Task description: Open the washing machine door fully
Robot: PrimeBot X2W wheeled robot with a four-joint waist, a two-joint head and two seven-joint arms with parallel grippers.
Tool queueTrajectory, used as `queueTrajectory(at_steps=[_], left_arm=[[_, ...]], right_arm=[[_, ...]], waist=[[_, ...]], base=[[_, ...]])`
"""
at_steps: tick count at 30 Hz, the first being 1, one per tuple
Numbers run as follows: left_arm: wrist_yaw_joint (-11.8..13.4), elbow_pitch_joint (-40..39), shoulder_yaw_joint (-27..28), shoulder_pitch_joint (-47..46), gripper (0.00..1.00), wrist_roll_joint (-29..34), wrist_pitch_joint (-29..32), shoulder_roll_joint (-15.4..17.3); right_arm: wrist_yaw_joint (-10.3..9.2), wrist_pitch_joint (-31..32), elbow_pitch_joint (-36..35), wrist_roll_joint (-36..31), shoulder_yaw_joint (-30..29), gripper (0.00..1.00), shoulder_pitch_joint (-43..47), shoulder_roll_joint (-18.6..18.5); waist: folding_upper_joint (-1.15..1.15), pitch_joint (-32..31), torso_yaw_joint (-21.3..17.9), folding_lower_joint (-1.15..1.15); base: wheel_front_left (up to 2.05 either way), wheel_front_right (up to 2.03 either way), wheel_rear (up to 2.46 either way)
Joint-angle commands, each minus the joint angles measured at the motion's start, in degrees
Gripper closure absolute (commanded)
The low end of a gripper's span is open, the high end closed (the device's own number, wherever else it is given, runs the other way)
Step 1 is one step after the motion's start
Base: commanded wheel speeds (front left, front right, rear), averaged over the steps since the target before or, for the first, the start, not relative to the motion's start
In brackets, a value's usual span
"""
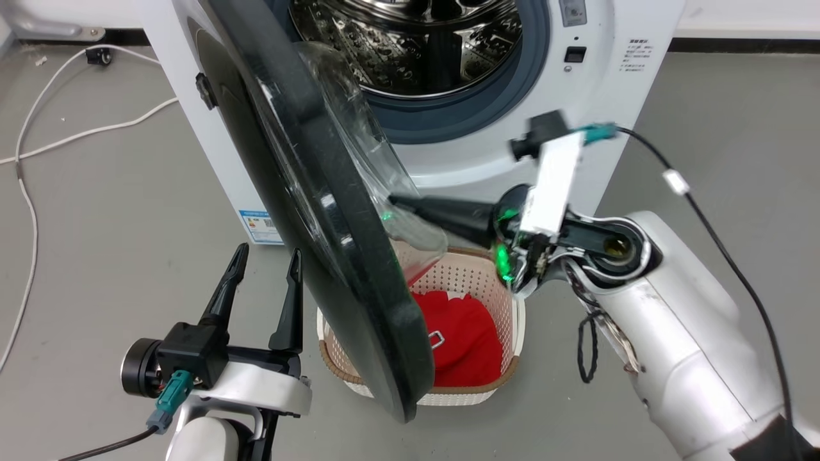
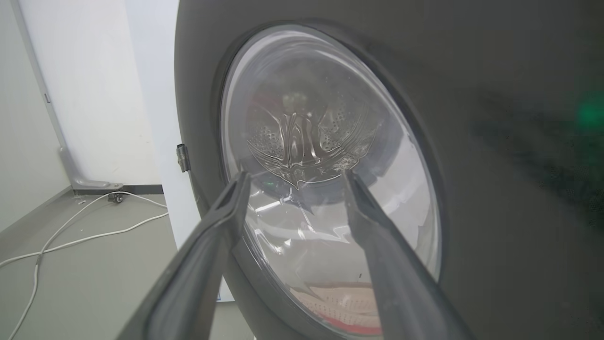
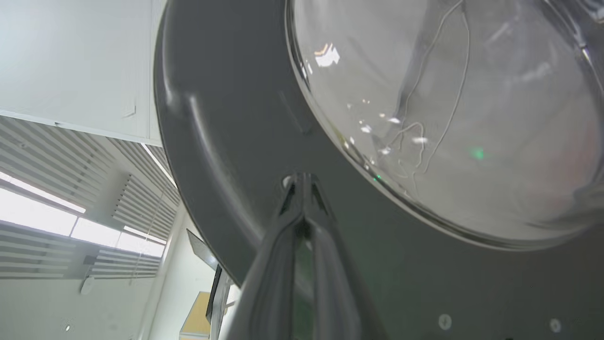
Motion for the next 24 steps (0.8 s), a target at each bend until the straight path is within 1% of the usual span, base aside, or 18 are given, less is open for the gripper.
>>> queueTrajectory(at_steps=[1,3,4,6,7,8,9,11,15,16,17,18,19,24], left_arm=[[-0.13,0.04,0.33,0.73,0.00,0.02,-0.28,-0.07],[-0.10,0.10,0.52,1.01,0.00,0.07,-0.28,-0.11],[-0.08,0.16,0.58,1.10,0.00,0.06,-0.28,-0.12],[-0.03,0.28,0.85,1.21,0.00,0.06,-0.28,-0.15],[-0.03,0.28,0.85,1.21,0.00,0.06,-0.28,-0.15],[0.02,0.28,1.20,1.38,0.00,0.05,-0.28,-0.16],[0.04,0.26,1.46,1.41,0.00,0.06,-0.29,-0.17],[0.07,0.30,1.86,1.68,0.00,0.16,-0.28,-0.18],[0.09,0.51,2.39,2.18,0.00,0.34,-0.29,-0.20],[0.09,0.51,2.39,2.18,0.00,0.34,-0.29,-0.20],[0.08,0.68,2.58,2.45,0.00,0.43,-0.28,-0.22],[0.08,0.75,2.64,2.51,0.00,0.41,-0.29,-0.24],[0.08,0.75,2.64,2.51,0.00,0.41,-0.29,-0.24],[0.11,0.97,3.21,3.05,0.00,0.45,-0.28,-0.25]], right_arm=[[0.00,-3.51,-1.23,-0.65,-1.48,1.00,2.24,-0.44],[0.00,-8.16,-3.50,-1.15,-3.80,1.00,4.31,-1.09],[-0.01,-10.27,-4.68,-1.53,-5.01,0.91,5.54,-1.58],[0.00,-14.60,-7.38,-2.77,-7.01,0.44,8.46,-2.60],[0.00,-14.60,-7.38,-2.77,-7.01,0.44,8.46,-2.60],[0.00,-19.08,-10.28,-3.74,-9.22,0.00,11.90,-3.31],[0.00,-21.46,-11.64,-4.37,-10.34,0.00,13.70,-3.72],[0.00,-26.99,-14.42,-7.66,-11.92,0.00,17.33,-5.25],[0.00,-37.51,-18.79,-12.29,-14.62,0.00,25.34,-5.60],[0.00,-37.51,-18.79,-12.29,-14.62,0.00,25.34,-5.60],[0.00,-42.33,-20.42,-14.44,-16.08,0.00,29.19,-5.81],[0.00,-44.90,-20.98,-15.93,-16.69,0.00,31.16,-6.11],[0.00,-44.90,-20.98,-15.93,-16.69,0.00,31.16,-6.11],[0.00,-55.73,-21.78,-24.90,-18.46,0.00,39.19,-6.69]], waist=[[0.00,-0.47,-0.36,0.01],[0.00,-0.77,-0.70,0.01],[0.00,-0.95,-0.89,0.01],[0.00,-1.24,-1.30,0.01],[0.00,-1.24,-1.30,0.01],[0.00,-1.50,-1.74,0.01],[0.00,-1.60,-1.98,0.01],[0.00,-1.89,-2.31,0.01],[0.00,-2.37,-2.75,0.01],[0.00,-2.37,-2.75,0.01],[0.00,-2.71,-2.89,0.01],[0.00,-2.83,-2.93,0.01],[0.00,-2.83,-2.93,0.01],[0.00,-3.54,-3.12,0.01]], base=[[0.00,0.00,0.00],[0.00,0.00,0.00],[0.00,0.00,0.00],[0.00,0.00,0.00],[0.00,0.00,0.00],[0.00,0.00,0.00],[0.00,0.00,0.00],[0.00,0.00,0.00],[0.00,0.00,0.00],[0.00,0.00,0.00],[0.00,0.00,0.00],[0.00,0.00,0.00],[0.00,0.00,0.00],[0.00,0.00,0.00]])
